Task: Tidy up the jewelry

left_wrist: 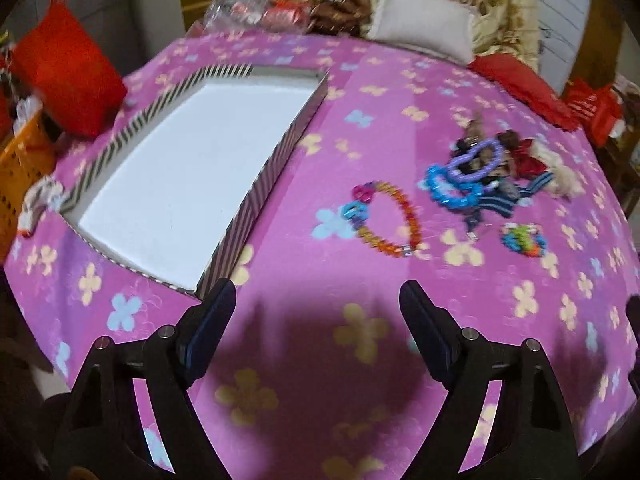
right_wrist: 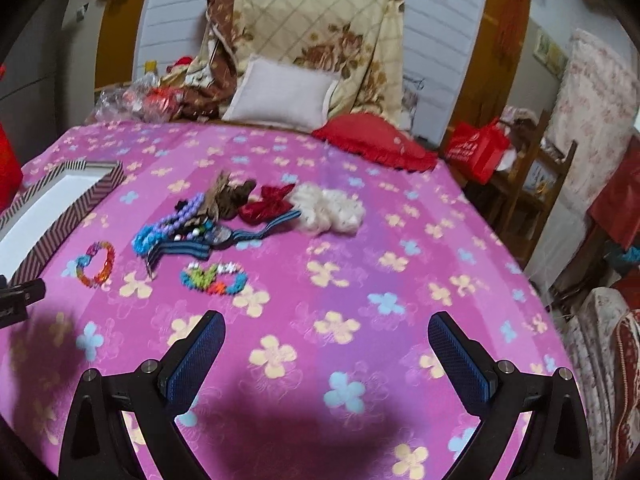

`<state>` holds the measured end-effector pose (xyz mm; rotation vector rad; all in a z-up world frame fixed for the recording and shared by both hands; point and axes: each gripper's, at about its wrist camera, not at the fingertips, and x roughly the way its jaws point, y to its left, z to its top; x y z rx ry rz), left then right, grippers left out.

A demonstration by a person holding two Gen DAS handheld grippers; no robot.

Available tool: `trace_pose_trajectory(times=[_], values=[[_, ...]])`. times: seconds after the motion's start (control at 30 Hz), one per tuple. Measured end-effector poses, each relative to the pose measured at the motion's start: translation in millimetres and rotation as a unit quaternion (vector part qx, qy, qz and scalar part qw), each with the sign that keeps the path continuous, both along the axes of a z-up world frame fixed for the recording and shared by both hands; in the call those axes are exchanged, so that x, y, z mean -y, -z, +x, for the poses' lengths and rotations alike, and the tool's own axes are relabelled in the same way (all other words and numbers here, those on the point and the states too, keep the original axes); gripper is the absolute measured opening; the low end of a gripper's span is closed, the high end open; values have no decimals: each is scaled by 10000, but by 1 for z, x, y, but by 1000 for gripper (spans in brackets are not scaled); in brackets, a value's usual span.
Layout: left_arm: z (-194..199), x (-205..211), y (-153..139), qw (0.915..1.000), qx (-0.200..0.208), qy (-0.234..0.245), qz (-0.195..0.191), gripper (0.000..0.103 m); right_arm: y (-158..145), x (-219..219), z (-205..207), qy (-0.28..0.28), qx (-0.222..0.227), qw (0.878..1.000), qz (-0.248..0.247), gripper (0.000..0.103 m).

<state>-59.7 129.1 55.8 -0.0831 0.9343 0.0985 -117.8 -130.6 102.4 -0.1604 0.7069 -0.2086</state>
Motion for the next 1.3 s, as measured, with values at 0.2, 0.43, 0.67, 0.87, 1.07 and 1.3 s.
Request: trace_pose_trajectory(times=[0.2, 0.43, 0.67, 0.87, 1.07, 1.3], values=[[-26, 7, -27, 9990, 402, 163, 123, 85, -7, 6, -5, -48, -115, 9980, 620, 100], [-37, 4, -48, 9979, 603, 193, 154, 85, -15, -1, -15, -61, -42, 9973, 733, 100], [-54, -7, -59, 9974, 714, 54, 30, 85, -30, -1, -24, -10, 160, 9959, 893, 100], [-64, -13, -66, 9966, 827, 12, 5, 85, -36, 2, -28, 23, 195, 9926, 1201, 100], [-60, -23, -60, 9973, 719, -95, 60, 85, -34, 14, -25, 137, 179, 9891, 1458, 100], [-43, -44, -38, 9987, 411, -296, -13, 85, -10, 25, -12, -88, -161, 9823, 1865, 100]])
